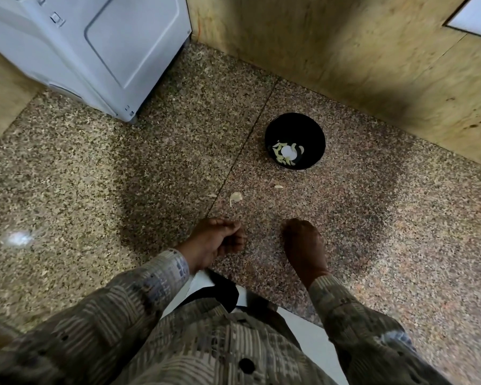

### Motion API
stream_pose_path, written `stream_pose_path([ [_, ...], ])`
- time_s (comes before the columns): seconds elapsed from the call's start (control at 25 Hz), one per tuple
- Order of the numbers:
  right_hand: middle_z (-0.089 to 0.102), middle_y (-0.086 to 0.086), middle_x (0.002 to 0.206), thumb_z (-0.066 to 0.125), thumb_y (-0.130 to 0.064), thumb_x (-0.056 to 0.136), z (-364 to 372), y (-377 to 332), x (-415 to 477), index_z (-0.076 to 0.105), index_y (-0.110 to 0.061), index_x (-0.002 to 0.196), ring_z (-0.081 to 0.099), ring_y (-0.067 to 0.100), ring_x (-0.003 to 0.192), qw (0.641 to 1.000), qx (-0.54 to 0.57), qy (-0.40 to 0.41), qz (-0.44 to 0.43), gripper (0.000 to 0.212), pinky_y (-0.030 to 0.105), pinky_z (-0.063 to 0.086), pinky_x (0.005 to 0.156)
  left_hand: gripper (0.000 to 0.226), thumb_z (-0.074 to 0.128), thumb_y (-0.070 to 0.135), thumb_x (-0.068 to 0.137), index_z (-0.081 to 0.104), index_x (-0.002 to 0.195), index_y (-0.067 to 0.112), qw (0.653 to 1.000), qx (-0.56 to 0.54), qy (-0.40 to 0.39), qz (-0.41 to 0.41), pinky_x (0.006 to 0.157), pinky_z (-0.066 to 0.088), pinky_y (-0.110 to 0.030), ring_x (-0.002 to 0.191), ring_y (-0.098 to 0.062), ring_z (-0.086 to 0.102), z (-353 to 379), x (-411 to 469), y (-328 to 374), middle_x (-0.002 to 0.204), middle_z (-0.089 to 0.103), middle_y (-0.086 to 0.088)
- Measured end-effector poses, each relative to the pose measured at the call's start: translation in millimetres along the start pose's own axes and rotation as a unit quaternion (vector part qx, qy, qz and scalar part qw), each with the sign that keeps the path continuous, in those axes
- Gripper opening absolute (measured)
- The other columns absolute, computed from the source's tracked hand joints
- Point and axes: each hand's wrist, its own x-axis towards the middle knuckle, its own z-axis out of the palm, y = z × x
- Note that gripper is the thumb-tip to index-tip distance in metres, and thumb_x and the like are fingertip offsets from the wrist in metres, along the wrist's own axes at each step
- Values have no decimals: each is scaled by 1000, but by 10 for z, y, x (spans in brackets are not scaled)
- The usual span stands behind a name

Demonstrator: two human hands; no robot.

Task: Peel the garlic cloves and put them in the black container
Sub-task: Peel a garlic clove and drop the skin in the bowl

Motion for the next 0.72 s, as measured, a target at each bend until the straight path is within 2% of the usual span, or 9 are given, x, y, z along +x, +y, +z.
stream_pose_path([
  [0.08,70,-1,73,63,-22,99,-33,-56,31,70,-20,81,64,16,64,988,118,-47,84,20,28,50,58,14,67,10,97,73,100,-2,1000,-10,1,5,58,63,-34,66,-20,73,-31,19,-5,80,75,-13],
  [0.12,72,-1,75,65,-17,99,-53,-134,27,72,-19,82,66,16,67,951,258,-64,160,19,28,52,59,12,67,9,97,73,96,-1,1000,-17,1,6,59,63,-34,67,-20,74,-50,22,-7,80,75,-13],
  [0.2,69,9,85,60,-4,101,-127,-366,-21,71,-8,92,65,20,78,793,533,-112,274,16,28,58,67,9,64,5,98,71,96,-1,1000,-30,-3,6,62,64,-35,69,-22,75,-72,10,-19,80,76,-14],
  [0.24,66,9,86,56,-1,103,-165,-475,-31,68,-6,94,64,19,78,732,604,-135,285,16,27,59,70,9,63,3,99,70,98,-2,999,-37,-7,6,64,64,-35,71,-23,75,-78,3,-23,82,76,-14],
  [0.28,65,8,85,53,0,103,-180,-566,-32,66,-5,94,64,16,76,699,639,-156,281,17,26,59,71,9,61,1,99,69,99,-3,999,-41,-12,7,66,64,-36,73,-24,76,-80,-5,-21,84,76,-15],
  [0.36,66,6,82,51,1,104,-232,-750,-38,66,-4,95,66,13,74,667,672,-188,262,18,24,60,70,10,59,-3,99,67,103,-6,998,-49,-23,10,68,64,-37,80,-27,77,-80,-27,-15,93,76,-20],
  [0.52,64,7,84,47,1,104,-328,-968,-82,63,-4,94,66,11,70,574,749,-216,252,19,20,58,64,27,55,-6,99,58,123,-18,994,-88,-56,23,74,64,-39,87,-29,77,-32,-99,7,106,74,-24],
  [0.64,64,9,87,54,-2,95,-405,-1014,-128,64,-3,92,64,12,71,529,777,-245,236,10,19,58,63,31,52,-7,99,54,127,-21,991,-109,-68,43,71,64,-38,84,-29,78,-31,-170,15,100,76,-22],
  [0.72,63,10,90,55,-1,92,-478,-1020,-163,64,-3,93,63,12,73,504,789,-272,223,10,19,58,64,32,52,-6,99,53,127,-22,990,-112,-65,62,79,64,-40,96,-34,76,-61,-212,0,109,73,-28],
])
